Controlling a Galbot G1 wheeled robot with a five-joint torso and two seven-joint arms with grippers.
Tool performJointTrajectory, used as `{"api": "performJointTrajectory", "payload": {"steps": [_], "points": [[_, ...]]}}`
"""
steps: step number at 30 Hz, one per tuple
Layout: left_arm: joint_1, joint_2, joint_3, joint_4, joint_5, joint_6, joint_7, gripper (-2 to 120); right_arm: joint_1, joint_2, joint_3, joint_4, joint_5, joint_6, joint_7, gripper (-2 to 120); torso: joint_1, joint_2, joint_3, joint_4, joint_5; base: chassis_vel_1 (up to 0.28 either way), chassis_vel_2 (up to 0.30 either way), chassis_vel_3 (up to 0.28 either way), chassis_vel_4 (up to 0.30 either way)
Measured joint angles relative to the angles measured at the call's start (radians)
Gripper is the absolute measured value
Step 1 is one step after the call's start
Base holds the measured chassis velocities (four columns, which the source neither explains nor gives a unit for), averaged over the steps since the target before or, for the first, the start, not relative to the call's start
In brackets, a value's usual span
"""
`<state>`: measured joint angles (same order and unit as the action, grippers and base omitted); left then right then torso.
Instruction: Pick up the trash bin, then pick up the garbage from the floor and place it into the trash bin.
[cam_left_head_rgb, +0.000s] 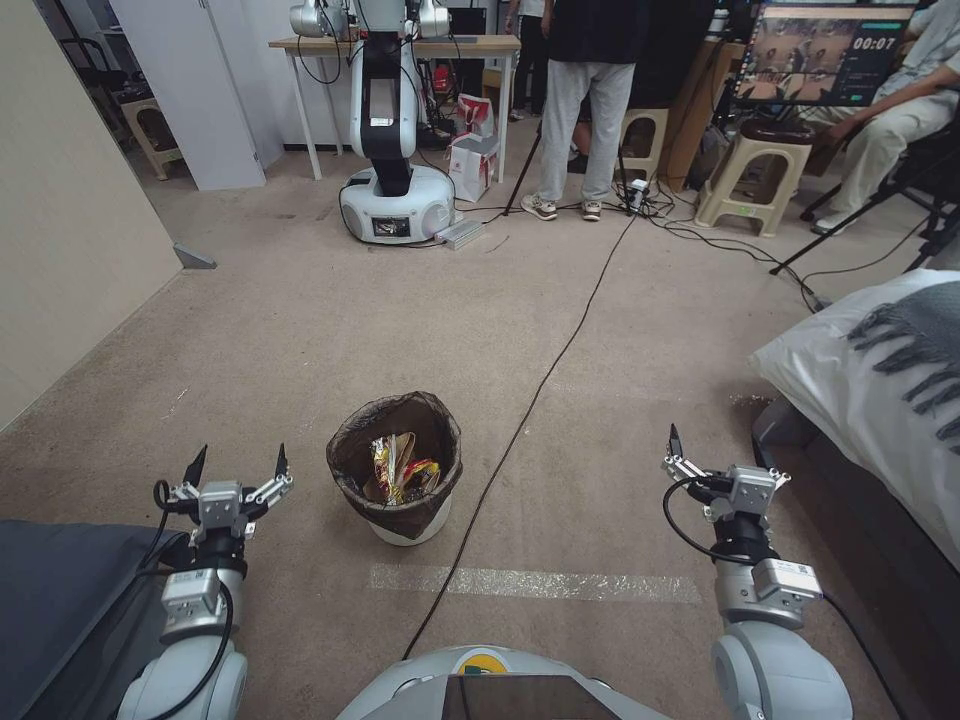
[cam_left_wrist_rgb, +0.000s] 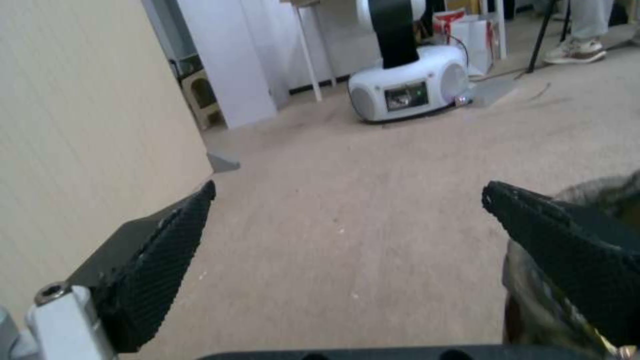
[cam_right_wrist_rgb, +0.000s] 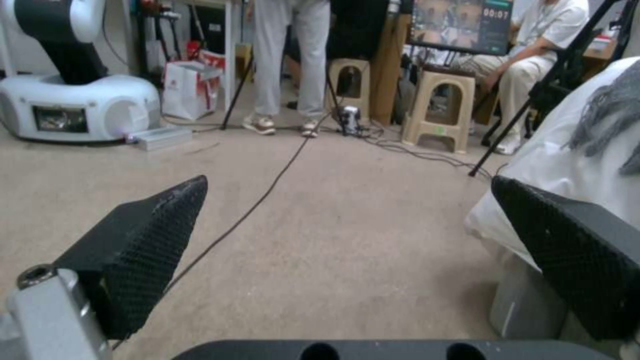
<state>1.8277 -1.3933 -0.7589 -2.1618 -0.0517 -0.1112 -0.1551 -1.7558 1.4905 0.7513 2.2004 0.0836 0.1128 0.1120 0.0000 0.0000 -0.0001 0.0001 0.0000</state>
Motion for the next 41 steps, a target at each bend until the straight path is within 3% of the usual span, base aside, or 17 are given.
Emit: {"api": "performJointTrajectory", "payload": {"steps": [8, 41], "points": [[0.057, 0.005, 0.001, 0.017, -0.006, -0.055, -0.024, 100, -0.015, 0.013, -0.018, -0.005, -0.021, 0.020, -0.010, 100, 0.000, 0.000, 0.000, 0.0000, 0.0000, 0.000, 0.000, 0.000, 0.000], [0.035, 0.000, 0.007, 0.018, -0.011, -0.049, -0.023, 100, -0.013, 0.008, -0.020, -0.018, -0.025, 0.039, -0.023, 100, 0.000, 0.000, 0.000, -0.0001, 0.0000, 0.000, 0.000, 0.000, 0.000]]}}
